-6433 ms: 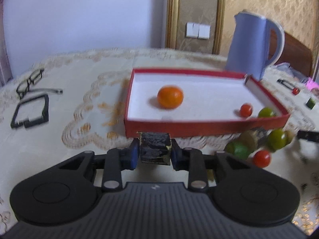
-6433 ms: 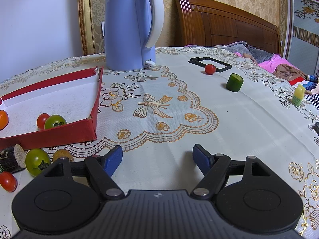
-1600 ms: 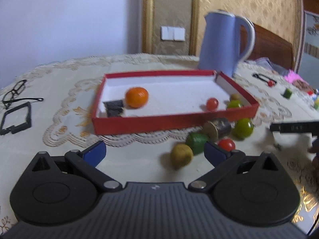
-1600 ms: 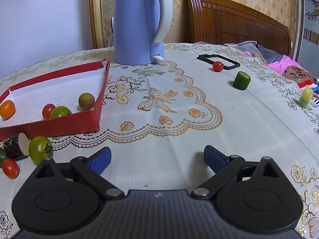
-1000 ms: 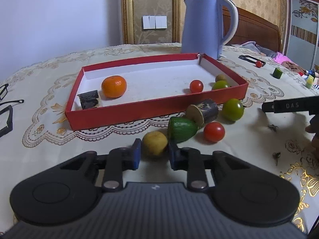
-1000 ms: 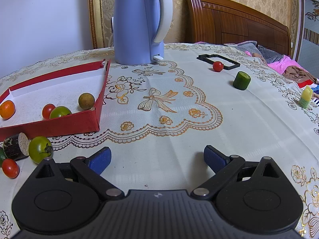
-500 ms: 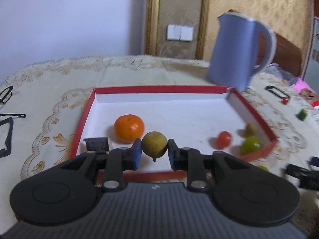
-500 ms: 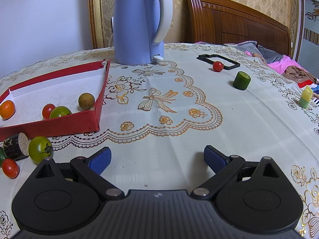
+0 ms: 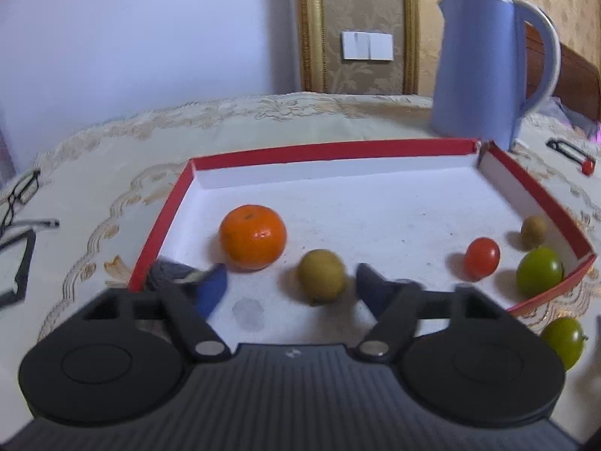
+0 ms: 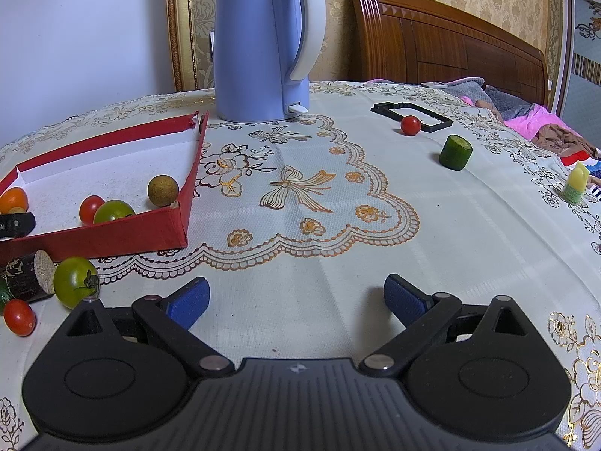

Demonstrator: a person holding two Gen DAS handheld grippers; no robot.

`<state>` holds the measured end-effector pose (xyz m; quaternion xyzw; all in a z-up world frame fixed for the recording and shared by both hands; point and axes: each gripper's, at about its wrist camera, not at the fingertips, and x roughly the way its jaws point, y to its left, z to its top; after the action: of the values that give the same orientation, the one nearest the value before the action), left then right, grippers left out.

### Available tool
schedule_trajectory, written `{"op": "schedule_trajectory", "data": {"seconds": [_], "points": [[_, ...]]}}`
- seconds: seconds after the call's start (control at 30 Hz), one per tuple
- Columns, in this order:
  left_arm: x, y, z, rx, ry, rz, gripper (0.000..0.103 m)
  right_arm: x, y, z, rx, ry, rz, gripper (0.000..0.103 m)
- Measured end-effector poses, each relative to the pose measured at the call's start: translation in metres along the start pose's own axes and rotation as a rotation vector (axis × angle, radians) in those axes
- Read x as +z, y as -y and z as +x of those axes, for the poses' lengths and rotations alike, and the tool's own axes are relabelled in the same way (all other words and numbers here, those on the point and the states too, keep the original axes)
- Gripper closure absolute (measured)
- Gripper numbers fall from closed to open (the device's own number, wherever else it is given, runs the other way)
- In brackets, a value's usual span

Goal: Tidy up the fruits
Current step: 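Lower the yellow pear into the red box and open the left gripper, then reach the right gripper to the large green tomato and grasp it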

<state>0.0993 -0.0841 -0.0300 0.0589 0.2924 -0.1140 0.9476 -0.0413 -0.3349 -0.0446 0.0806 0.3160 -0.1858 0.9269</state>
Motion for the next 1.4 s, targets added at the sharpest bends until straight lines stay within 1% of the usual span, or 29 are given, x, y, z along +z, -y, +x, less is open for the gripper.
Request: {"op": "schedule_trajectory", "data": {"seconds": [0.07, 0.2, 0.27, 0.37, 0.4, 0.5, 0.53, 0.6, 0.63, 0.73, 0.77, 0.8, 0.83, 0.87, 0.93, 1.0, 1.07, 1.17, 1.23, 1.3, 1.4], "points": [[0.000, -0.005, -0.004, -0.032, -0.003, -0.020, 0.023, 0.000, 0.000, 0.000, 0.000, 0.000, 0.000, 0.003], [-0.003, -0.006, -0.013, -0.062, 0.001, -0.022, 0.023, 0.000, 0.000, 0.000, 0.000, 0.000, 0.000, 0.003], [-0.006, -0.008, -0.023, -0.082, 0.019, -0.026, 0.022, 0.000, 0.000, 0.000, 0.000, 0.000, 0.000, 0.003], [-0.012, -0.015, -0.041, -0.110, 0.053, -0.044, 0.016, 0.000, 0.000, 0.000, 0.000, 0.000, 0.000, 0.003], [-0.014, -0.016, -0.046, -0.097, 0.068, -0.038, 0.012, 0.000, 0.000, 0.000, 0.000, 0.000, 0.000, 0.003], [-0.022, -0.022, -0.060, -0.061, 0.102, -0.030, 0.006, 0.000, 0.000, 0.000, 0.001, 0.000, 0.000, 0.003], [-0.024, -0.025, -0.061, -0.054, 0.095, -0.038, 0.005, 0.000, 0.000, 0.000, 0.000, 0.000, 0.000, 0.003], [-0.028, -0.034, -0.061, -0.066, 0.064, -0.069, 0.004, 0.000, -0.001, -0.001, 0.005, 0.001, -0.003, 0.003], [-0.030, -0.039, -0.059, -0.066, 0.040, -0.086, 0.004, 0.000, -0.001, -0.001, 0.008, 0.001, -0.006, 0.003], [-0.038, -0.054, -0.053, -0.037, -0.023, -0.132, 0.004, 0.000, -0.001, -0.003, 0.018, 0.011, -0.005, 0.003], [-0.040, -0.060, -0.051, -0.038, -0.040, -0.151, 0.004, -0.001, 0.000, -0.004, 0.029, 0.019, -0.004, 0.003], [-0.041, -0.064, -0.053, -0.057, -0.029, -0.164, 0.004, -0.001, 0.000, -0.006, 0.040, 0.032, -0.002, 0.003], [-0.042, -0.067, -0.054, -0.052, -0.026, -0.168, 0.004, -0.001, 0.001, -0.009, 0.046, 0.048, -0.002, 0.003], [-0.043, -0.068, -0.054, -0.029, -0.023, -0.163, 0.003, -0.002, 0.000, -0.011, 0.054, 0.060, -0.006, 0.003], [-0.042, -0.068, -0.052, -0.018, -0.030, -0.157, 0.001, -0.002, -0.003, -0.015, 0.096, 0.061, -0.003, 0.003], [-0.042, -0.065, -0.051, -0.002, -0.026, -0.145, 0.000, -0.004, -0.010, -0.019, 0.159, 0.054, 0.005, 0.003], [-0.041, -0.062, -0.047, 0.010, -0.045, -0.130, 0.000, -0.005, -0.021, -0.025, 0.209, 0.057, -0.020, 0.003], [-0.042, -0.062, -0.048, 0.008, -0.045, -0.132, 0.000, -0.004, -0.043, -0.032, 0.215, 0.093, -0.091, 0.003], [-0.042, -0.062, -0.048, 0.007, -0.045, -0.133, 0.000, -0.002, -0.056, -0.033, 0.230, 0.096, -0.133, 0.004], [-0.042, -0.062, -0.048, 0.008, -0.045, -0.133, 0.000, -0.001, -0.064, -0.034, 0.254, 0.097, -0.147, 0.004], [-0.042, -0.063, -0.046, 0.009, -0.047, -0.130, 0.000, 0.000, -0.074, -0.033, 0.263, 0.097, -0.167, 0.004]]}}
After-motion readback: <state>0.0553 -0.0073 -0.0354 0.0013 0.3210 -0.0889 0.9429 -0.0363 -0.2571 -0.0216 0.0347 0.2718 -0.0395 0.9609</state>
